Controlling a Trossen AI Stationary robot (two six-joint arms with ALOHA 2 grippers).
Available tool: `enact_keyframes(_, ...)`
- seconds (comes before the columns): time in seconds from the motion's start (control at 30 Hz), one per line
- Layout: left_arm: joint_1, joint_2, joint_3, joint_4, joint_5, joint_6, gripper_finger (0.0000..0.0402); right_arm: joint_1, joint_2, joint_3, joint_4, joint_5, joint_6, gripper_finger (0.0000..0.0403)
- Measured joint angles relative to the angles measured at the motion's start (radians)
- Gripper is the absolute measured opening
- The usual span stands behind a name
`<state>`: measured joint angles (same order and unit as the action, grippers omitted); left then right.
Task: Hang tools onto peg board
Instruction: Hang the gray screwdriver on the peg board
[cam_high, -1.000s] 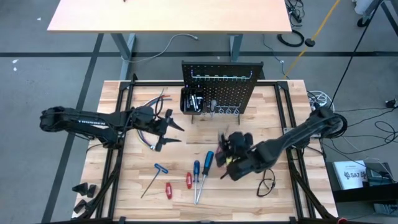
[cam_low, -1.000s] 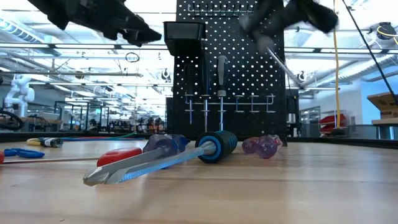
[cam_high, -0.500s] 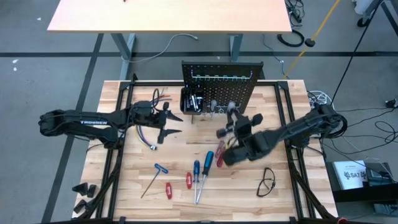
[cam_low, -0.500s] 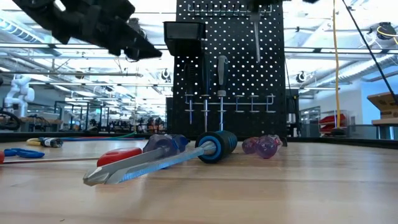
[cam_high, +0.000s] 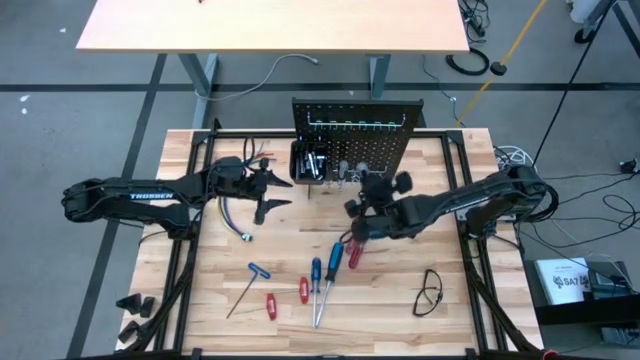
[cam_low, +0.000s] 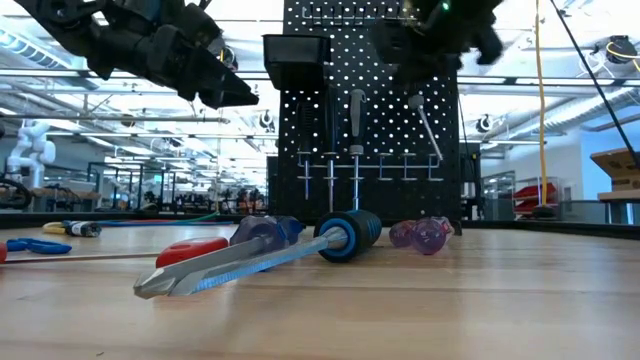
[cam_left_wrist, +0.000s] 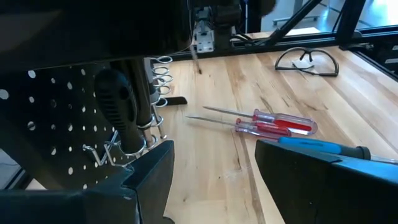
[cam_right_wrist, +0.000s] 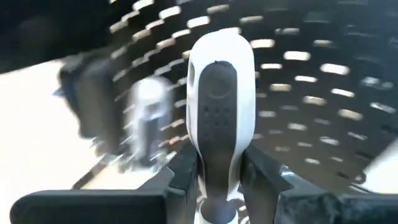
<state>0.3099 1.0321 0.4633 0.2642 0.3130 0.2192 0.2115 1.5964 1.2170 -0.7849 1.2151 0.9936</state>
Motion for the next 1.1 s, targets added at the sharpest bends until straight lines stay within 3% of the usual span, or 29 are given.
enact_keyframes(0.17,0.005,0.000,0.000,0.005,0.001,0.004,0.0233,-0.024,-0.089,0.006,0.202,-0.359,-0.482,0.0081)
enact_keyframes(0.3,0.018,0.000,0.000,0.015,0.001,0.004,0.0233,-0.042,-0.214,-0.066,0.272,-0.437,-0.619,0.0081)
enact_keyframes(0.37,0.026,0.000,0.000,0.015,0.002,0.004,0.0233,-0.043,-0.296,-0.162,0.433,-0.440,-0.691,0.0081)
enact_keyframes(0.5,0.038,0.000,0.000,0.013,0.002,0.004,0.0233,-0.064,-0.426,-0.413,0.890,-0.599,-0.828,0.0081)
enact_keyframes(0.63,0.042,0.000,0.000,0.002,0.003,0.003,0.0233,-0.101,-0.472,-0.603,1.244,-0.607,-0.847,0.0081)
enact_keyframes(0.73,0.042,0.000,0.000,0.005,0.004,0.005,0.0233,-0.118,-0.453,-0.670,1.411,-0.620,-0.877,0.0081)
enact_keyframes(0.9,0.046,0.000,0.000,0.007,0.006,0.023,0.0233,-0.135,-0.377,-0.680,1.553,-0.577,-0.951,0.0081)
enact_keyframes(1.1,0.084,0.017,-0.012,0.019,0.006,0.023,0.0233,-0.123,-0.265,-0.681,1.673,-0.404,-1.043,0.0081)
